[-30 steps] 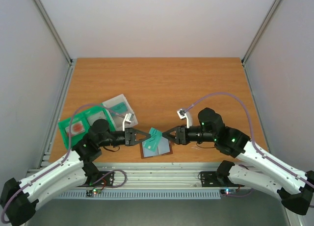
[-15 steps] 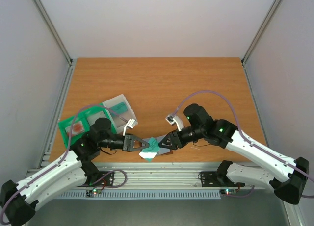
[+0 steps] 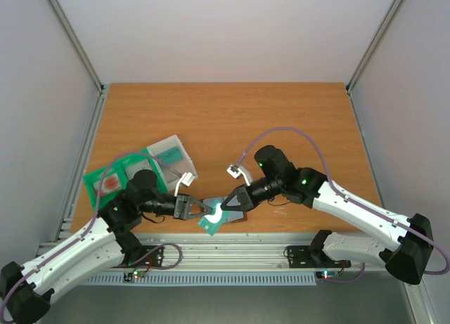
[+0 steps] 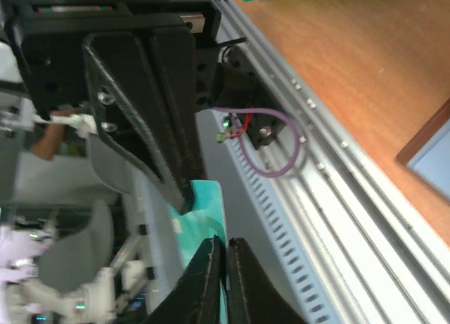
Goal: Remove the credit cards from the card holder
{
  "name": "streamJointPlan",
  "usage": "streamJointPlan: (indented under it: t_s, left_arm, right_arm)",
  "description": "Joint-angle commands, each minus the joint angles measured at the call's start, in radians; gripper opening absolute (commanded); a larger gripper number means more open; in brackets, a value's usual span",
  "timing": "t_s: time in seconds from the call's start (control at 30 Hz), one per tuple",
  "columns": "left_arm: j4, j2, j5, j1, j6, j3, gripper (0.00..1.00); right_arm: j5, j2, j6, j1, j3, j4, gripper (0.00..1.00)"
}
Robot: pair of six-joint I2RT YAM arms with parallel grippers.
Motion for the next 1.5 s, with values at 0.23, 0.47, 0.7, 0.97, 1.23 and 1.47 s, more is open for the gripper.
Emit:
streamJointPlan:
  t_s: [0.23, 0.47, 0.7, 0.97, 1.23, 1.47]
  left_arm:
    - [-0.163, -0.081, -0.201, -0.002, 0.038, 0.093, 0.54]
    - [-0.254, -0.233, -0.440, -0.002, -0.021, 0.112, 0.91]
    - [-0.331, -0.356, -0.523, -0.002, -0.058, 0.105, 0.93]
    - [-0.207, -0.389, -0.489, -0.002, -0.153, 0.036, 0.75]
    - [-0.176, -0.318, -0.455, -0.002, -0.181, 0.032, 0.60]
    - [-0.124, -0.346, -0.487, -0.002, -0.218, 0.003, 0.24]
  right_arm:
    - [-0.053, -0.046, 0.177, 0.006, -0.106, 0.283, 0.01]
    - [0.061, -0.090, 0.311, 0.003, -0.155, 0.415, 0.01]
    - [0.161, -0.079, 0.519, 0.002, -0.219, 0.706, 0.01]
    - [0.228, 0.039, 0.668, 0.003, -0.260, 1.002, 0.01]
    - [0.296, 0.043, 0.685, 0.003, -0.264, 1.021, 0.01]
    - [0.310, 0.000, 0.677, 0.003, -0.287, 0.983, 0.01]
